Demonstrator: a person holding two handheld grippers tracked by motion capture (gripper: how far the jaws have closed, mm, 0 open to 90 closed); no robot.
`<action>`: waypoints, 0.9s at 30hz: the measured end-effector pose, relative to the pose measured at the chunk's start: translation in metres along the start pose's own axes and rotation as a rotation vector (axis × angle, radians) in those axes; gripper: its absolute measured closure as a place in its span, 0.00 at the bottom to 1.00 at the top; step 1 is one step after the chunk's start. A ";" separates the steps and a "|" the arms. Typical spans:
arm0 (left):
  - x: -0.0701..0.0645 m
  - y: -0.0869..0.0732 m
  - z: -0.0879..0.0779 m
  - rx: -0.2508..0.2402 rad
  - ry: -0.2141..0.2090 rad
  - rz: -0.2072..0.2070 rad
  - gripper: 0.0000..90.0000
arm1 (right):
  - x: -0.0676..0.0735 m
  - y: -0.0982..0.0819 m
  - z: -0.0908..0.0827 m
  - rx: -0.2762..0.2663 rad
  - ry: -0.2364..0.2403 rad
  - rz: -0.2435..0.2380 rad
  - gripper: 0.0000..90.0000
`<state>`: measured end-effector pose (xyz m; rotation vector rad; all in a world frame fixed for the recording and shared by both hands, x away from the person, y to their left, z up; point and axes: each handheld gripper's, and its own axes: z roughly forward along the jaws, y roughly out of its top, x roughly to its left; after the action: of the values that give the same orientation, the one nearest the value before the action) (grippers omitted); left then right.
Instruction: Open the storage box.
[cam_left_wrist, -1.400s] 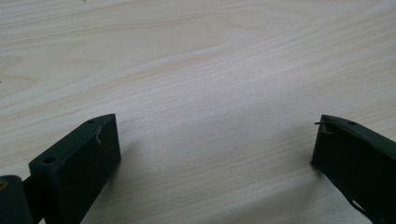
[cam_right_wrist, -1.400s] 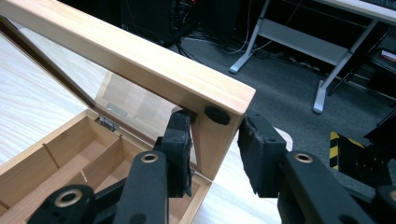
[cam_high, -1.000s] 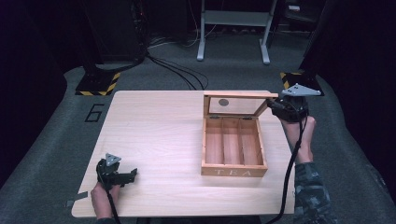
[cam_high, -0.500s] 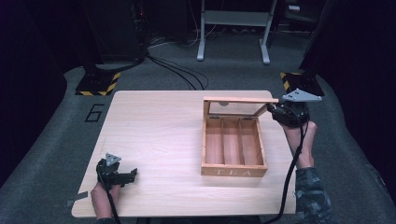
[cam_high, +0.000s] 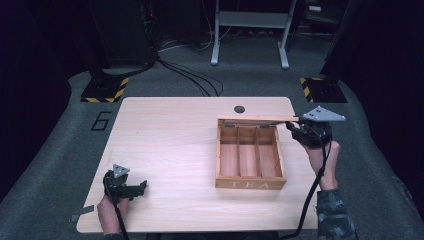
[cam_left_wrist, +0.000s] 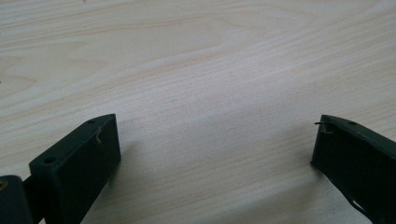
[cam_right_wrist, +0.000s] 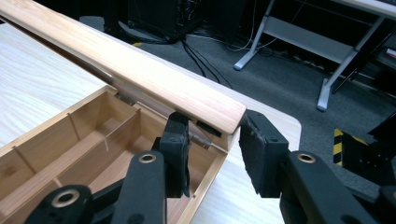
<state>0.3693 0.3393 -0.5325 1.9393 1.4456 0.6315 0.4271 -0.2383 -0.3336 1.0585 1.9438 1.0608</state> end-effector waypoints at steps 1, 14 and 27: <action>0.000 0.000 0.000 0.006 -0.003 0.002 0.01 | 0.000 -0.002 -0.001 -0.001 0.002 -0.002 0.69; 0.000 0.000 0.000 0.006 -0.002 0.001 0.01 | 0.016 -0.034 -0.012 0.006 0.011 0.010 0.68; 0.000 0.000 0.000 0.005 -0.001 0.000 0.01 | 0.029 -0.062 -0.017 0.020 0.012 0.032 0.67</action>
<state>0.3691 0.3393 -0.5320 1.9437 1.4478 0.6269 0.3797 -0.2396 -0.3853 1.0996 1.9566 1.0693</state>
